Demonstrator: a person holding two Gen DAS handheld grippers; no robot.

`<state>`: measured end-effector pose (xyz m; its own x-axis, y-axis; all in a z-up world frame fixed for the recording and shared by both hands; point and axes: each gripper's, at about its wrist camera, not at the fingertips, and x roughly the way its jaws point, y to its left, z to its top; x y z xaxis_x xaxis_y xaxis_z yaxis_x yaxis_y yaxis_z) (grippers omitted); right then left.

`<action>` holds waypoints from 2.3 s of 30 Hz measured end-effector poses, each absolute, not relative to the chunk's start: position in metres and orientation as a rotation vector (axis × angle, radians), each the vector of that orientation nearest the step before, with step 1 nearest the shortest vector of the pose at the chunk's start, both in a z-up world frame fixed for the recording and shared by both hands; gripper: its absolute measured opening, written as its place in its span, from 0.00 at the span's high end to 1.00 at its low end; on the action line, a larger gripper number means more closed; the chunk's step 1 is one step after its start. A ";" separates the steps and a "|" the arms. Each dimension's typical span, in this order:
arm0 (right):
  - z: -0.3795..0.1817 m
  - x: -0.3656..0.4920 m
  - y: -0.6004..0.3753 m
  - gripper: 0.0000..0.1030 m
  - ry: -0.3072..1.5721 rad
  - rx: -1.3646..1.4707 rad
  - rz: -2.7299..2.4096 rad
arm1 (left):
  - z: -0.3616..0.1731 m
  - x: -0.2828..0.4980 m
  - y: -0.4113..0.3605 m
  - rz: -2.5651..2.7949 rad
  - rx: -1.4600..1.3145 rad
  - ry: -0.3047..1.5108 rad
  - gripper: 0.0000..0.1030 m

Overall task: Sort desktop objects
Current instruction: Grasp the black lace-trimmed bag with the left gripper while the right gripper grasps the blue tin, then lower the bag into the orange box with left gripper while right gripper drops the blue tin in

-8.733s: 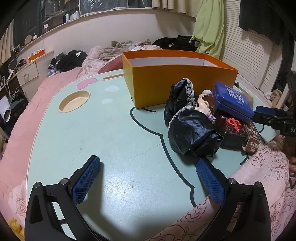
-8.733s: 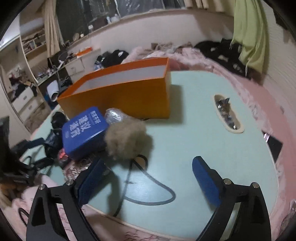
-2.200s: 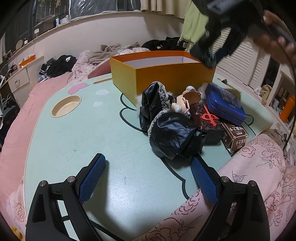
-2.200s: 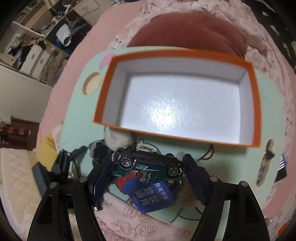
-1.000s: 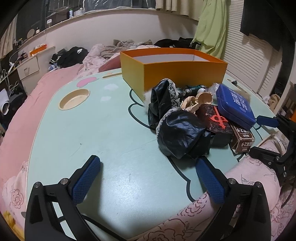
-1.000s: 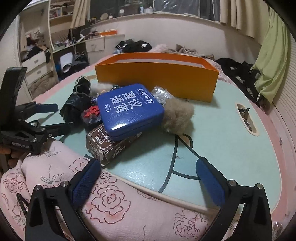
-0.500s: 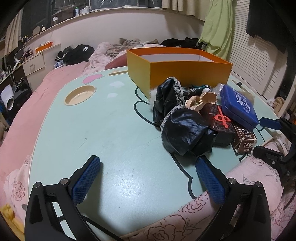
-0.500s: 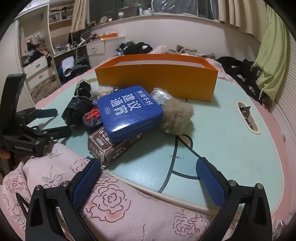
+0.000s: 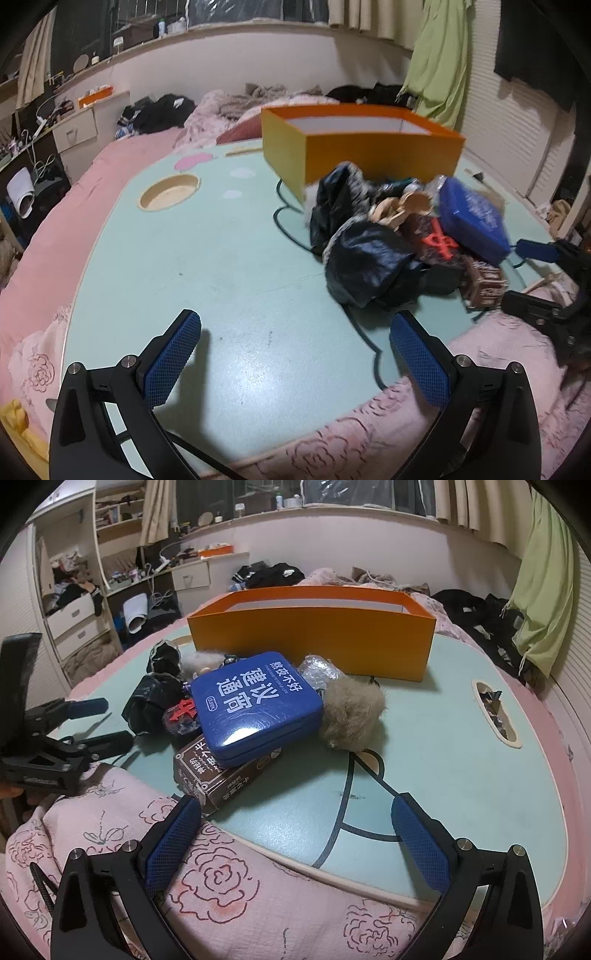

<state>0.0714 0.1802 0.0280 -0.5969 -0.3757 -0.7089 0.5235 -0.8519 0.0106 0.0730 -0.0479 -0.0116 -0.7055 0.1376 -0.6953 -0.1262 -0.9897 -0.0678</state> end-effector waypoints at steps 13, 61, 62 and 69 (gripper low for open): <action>0.028 0.071 0.184 0.00 0.219 0.995 -2.408 | 0.015 0.034 -0.036 2.612 -1.174 -0.286 0.31; 0.127 -0.047 0.165 0.35 0.059 0.731 -2.494 | 0.100 -0.016 -0.034 2.741 -0.845 -0.297 0.63; 0.127 -0.057 0.163 0.35 0.063 0.757 -2.504 | 0.101 -0.031 -0.029 2.742 -0.857 -0.279 0.60; 0.104 -0.093 0.173 0.20 -0.076 0.946 -2.474 | 0.055 -0.083 -0.027 2.672 -1.075 -0.410 0.30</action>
